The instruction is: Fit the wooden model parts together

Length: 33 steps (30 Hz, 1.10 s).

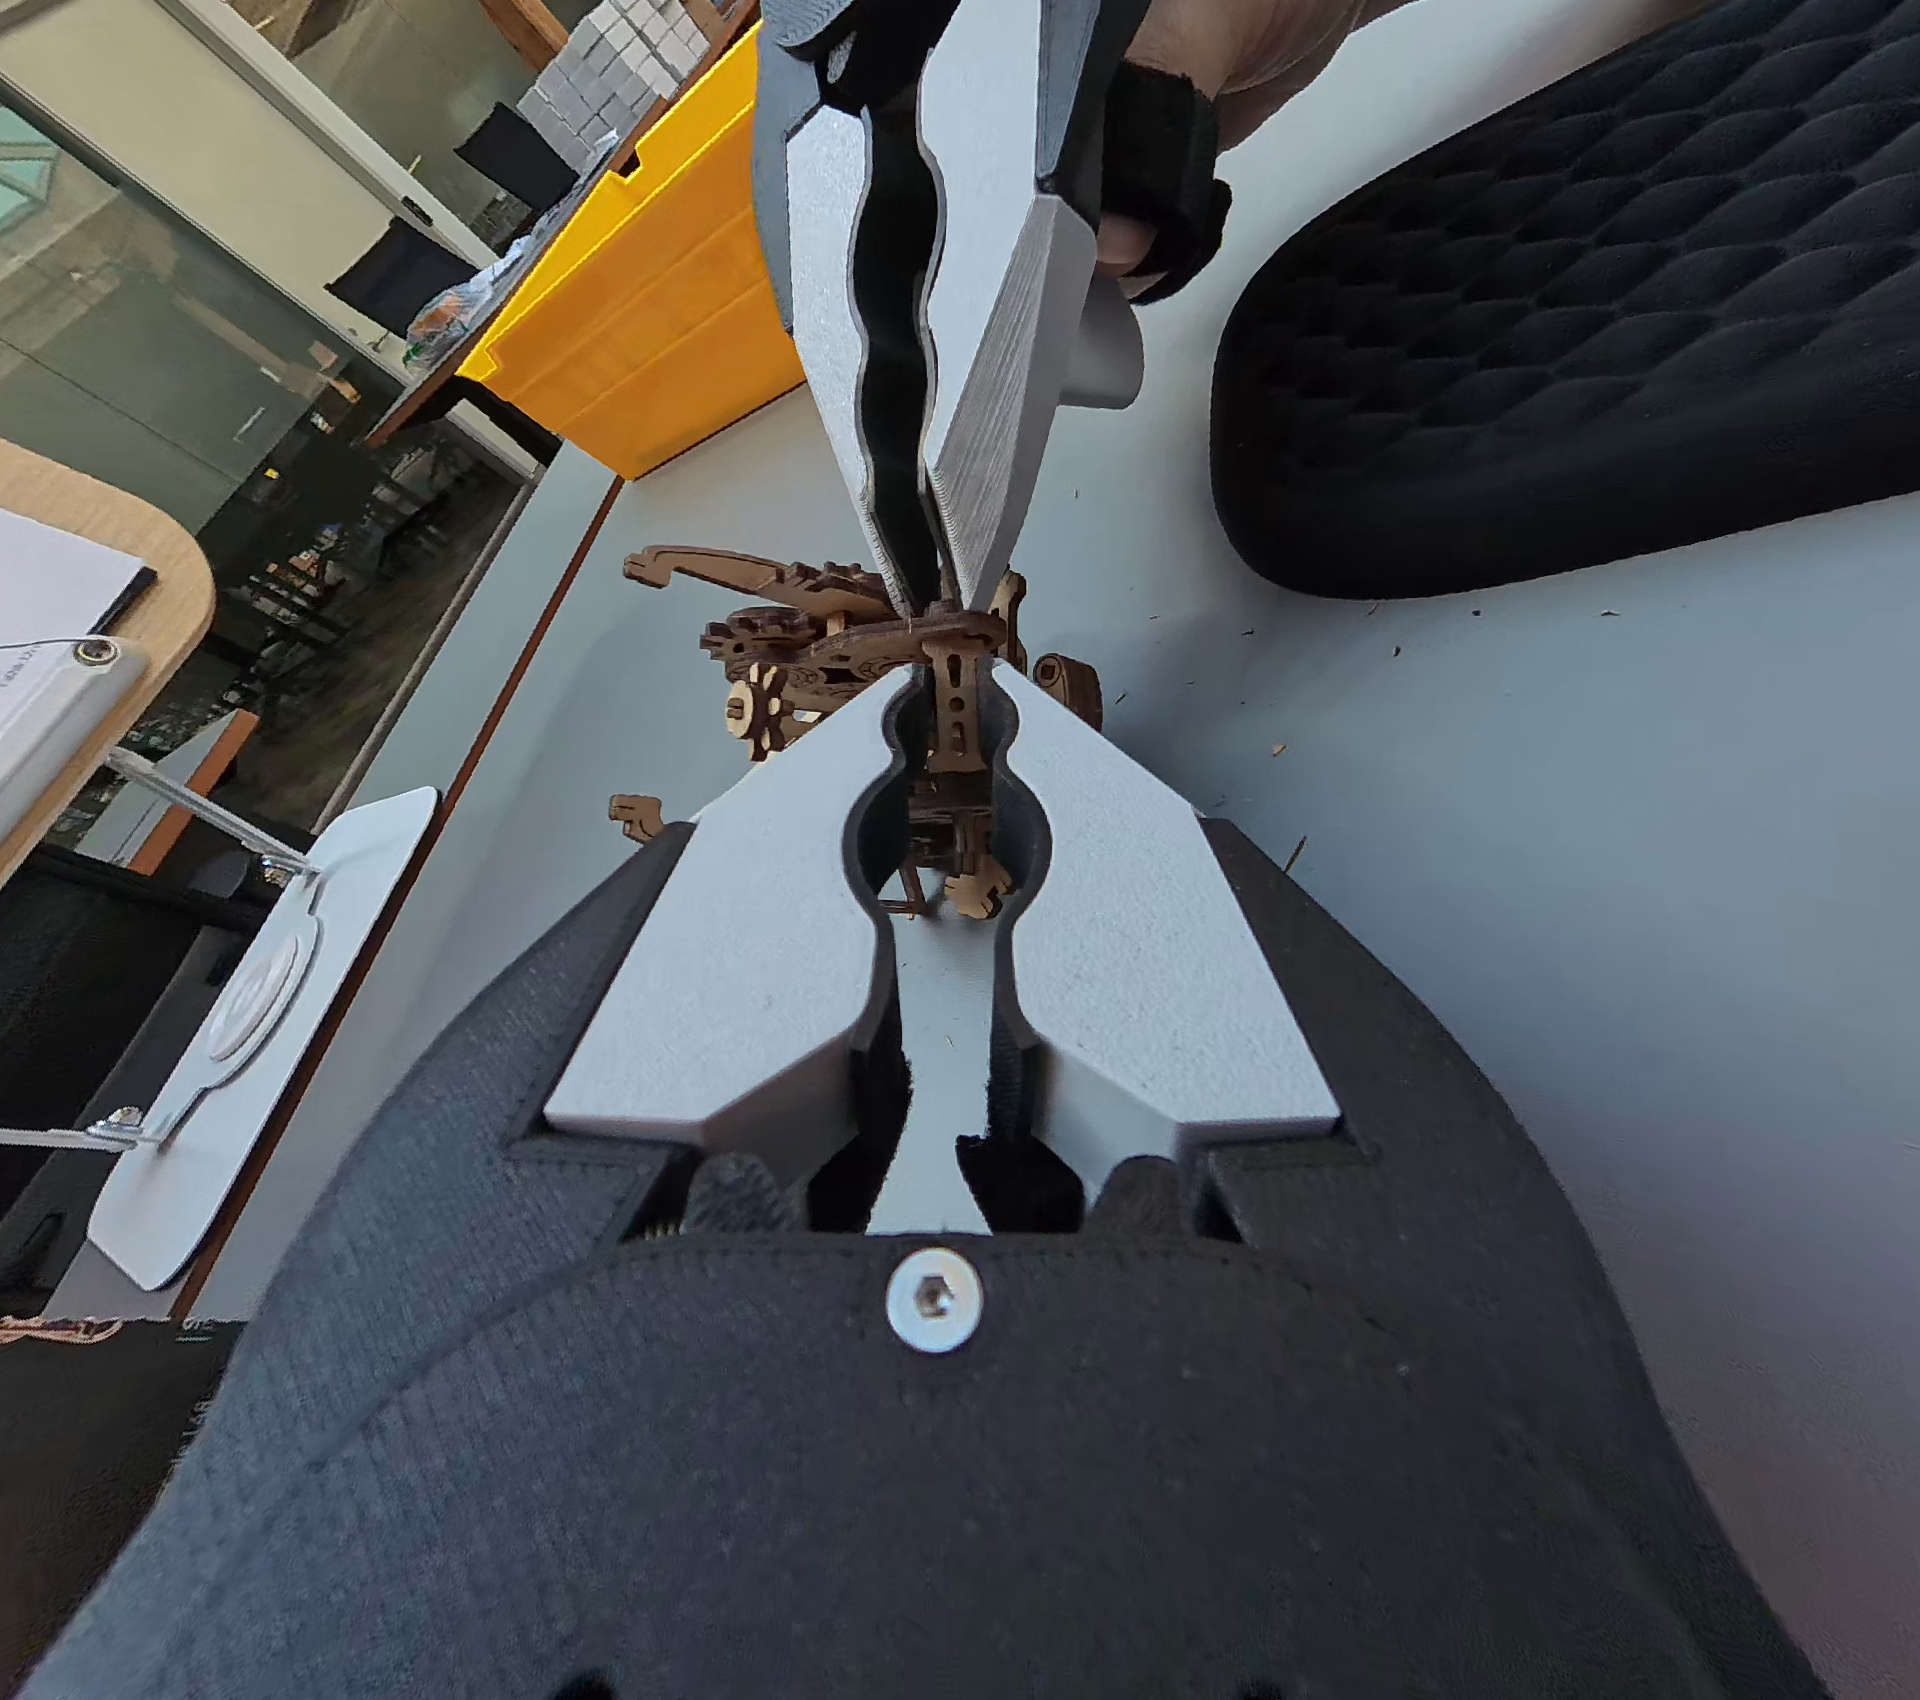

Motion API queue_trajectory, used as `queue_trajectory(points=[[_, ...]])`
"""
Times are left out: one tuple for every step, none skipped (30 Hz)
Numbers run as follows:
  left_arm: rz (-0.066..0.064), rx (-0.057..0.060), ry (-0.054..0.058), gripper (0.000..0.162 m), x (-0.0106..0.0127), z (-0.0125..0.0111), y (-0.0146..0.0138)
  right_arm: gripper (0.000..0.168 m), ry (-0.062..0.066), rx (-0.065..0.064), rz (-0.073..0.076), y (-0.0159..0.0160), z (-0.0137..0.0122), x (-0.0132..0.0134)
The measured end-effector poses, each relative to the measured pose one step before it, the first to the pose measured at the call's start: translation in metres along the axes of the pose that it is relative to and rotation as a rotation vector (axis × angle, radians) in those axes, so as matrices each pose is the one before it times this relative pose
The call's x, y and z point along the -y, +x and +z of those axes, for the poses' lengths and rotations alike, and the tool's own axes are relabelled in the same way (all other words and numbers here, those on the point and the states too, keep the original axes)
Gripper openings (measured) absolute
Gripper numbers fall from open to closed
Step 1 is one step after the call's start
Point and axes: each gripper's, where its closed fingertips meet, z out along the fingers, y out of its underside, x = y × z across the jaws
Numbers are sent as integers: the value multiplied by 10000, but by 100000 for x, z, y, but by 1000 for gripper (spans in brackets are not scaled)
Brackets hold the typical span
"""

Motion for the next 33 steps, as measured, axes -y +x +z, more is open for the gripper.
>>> queue_trajectory(points=[[-65,-18,86,6,97,-78,-36,8,75,74,65,-39,-61,95],[-25,-5,85,6,101,-80,-22,8,70,105,48,-88,-76,84],[-11,18,46,6,42,-70,-36,8,49,67,27,-29,-96,52],[-11,-2,-1,6,-21,-52,-10,7,33,-2,53,88,-91,30],[-11,-30,-1,6,-9,-35,19,5,29,-2,56,87,-85,7],[-13,-8,16,6,6,-21,-4,4,18,93,72,-55,-35,-11],[-12,-6,14,6,14,-15,-15,2,45,100,93,-86,18,23],[-5,-15,5,6,2,-9,5,2,14,72,77,-46,44,-32],[2,-9,3,6,2,-8,13,2,-19,46,58,-21,38,-72],[12,1,3,6,-5,8,9,2,-5,36,61,-1,20,-31],[12,-3,4,6,2,-4,12,2,9,30,65,-9,0,8],[-4,-12,9,6,6,-7,0,2,-9,42,54,-42,9,-21],[-27,5,8,8,3,-13,-43,1,-58,65,68,-69,12,-90],[-52,26,16,11,13,-13,-91,2,-13,23,75,-4,-5,-15],[-52,-22,40,12,45,-28,-33,2,26,23,101,6,-13,49],[-33,-83,77,13,111,-34,55,1,-36,68,111,-55,9,-57],[-31,-72,143,13,206,-59,54,1,-89,53,52,-46,71,-160],[-35,-46,121,13,171,-62,25,1,-77,-20,9,42,103,-150],[-18,-46,0,13,-23,-9,9,1,33,-8,13,30,13,24],[-11,-68,5,13,-17,-7,35,1,-2,28,23,-17,5,-15],[-6,-110,-36,13,-48,37,114,1,19,14,13,6,3,17],[30,-83,-65,13,-92,53,122,1,13,-17,18,47,3,0],[65,-30,-64,13,-89,69,94,1,7,-9,18,23,10,6],[70,-8,-67,13,-92,58,61,1,-4,6,0,-7,2,-14],[54,11,-92,13,-131,77,20,1,-7,2,-15,-17,14,-5],[63,11,-175,13,-271,113,0,1,-18,12,-11,-29,52,-31],[109,28,-287,11,-447,164,1,1,-10,40,5,-74,74,-22],[167,38,-247,10,-374,167,58,1,-23,25,7,-52,99,-56],[166,60,-35,8,-24,87,82,1,-49,4,-24,-16,101,-108],[117,77,-9,8,-11,29,14,1,-46,21,-16,-48,70,-86],[44,53,-2,7,-14,-1,-18,1,11,-13,-11,19,8,2],[-16,8,32,7,23,-35,-46,1,17,7,-6,-3,0,30],[-50,-6,53,6,48,-43,-63,1,35,2,-22,-29,7,55]])
